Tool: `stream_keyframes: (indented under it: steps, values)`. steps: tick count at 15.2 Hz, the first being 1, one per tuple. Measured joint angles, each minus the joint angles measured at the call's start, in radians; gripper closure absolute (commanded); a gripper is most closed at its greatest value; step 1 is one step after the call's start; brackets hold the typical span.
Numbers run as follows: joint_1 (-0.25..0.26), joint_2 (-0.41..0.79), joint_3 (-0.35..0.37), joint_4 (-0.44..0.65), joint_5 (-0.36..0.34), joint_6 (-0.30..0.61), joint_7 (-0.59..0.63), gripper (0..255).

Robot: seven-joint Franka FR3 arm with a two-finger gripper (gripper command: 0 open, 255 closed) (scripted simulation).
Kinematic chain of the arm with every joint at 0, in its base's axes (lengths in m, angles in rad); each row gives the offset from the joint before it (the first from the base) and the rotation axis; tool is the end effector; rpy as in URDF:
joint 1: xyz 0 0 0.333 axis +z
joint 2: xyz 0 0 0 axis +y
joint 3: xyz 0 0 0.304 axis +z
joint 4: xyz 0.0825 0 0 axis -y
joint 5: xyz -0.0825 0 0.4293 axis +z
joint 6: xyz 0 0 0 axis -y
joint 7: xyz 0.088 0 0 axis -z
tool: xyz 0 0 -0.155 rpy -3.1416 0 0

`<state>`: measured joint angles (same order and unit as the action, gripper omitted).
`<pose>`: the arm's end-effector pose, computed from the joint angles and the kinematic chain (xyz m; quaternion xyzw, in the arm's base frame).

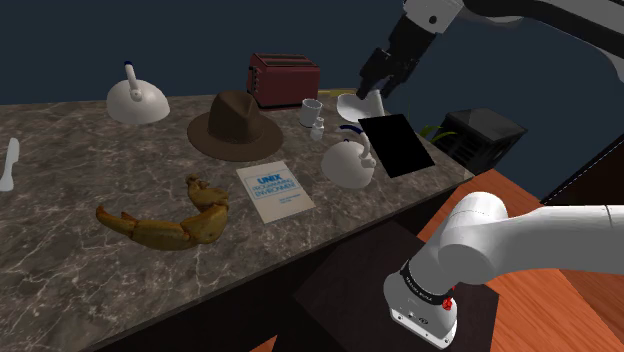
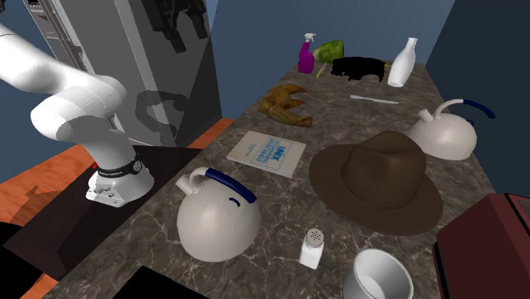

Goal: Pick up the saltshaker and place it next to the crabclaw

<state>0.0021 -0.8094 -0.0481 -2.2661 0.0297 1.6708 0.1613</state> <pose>0.3727 -0.0166 0.6004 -0.9890 0.0972 -0.1042 0.0390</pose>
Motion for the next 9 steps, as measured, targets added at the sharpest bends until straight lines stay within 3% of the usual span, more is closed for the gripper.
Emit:
stream_keyframes:
  steps: [3, 9]
  values:
    - [-0.007, 0.011, -0.007, -0.022, -0.008, 0.037, -0.004, 0]
    - [-0.036, 0.106, -0.044, -0.105, -0.041, 0.233, -0.022, 0]
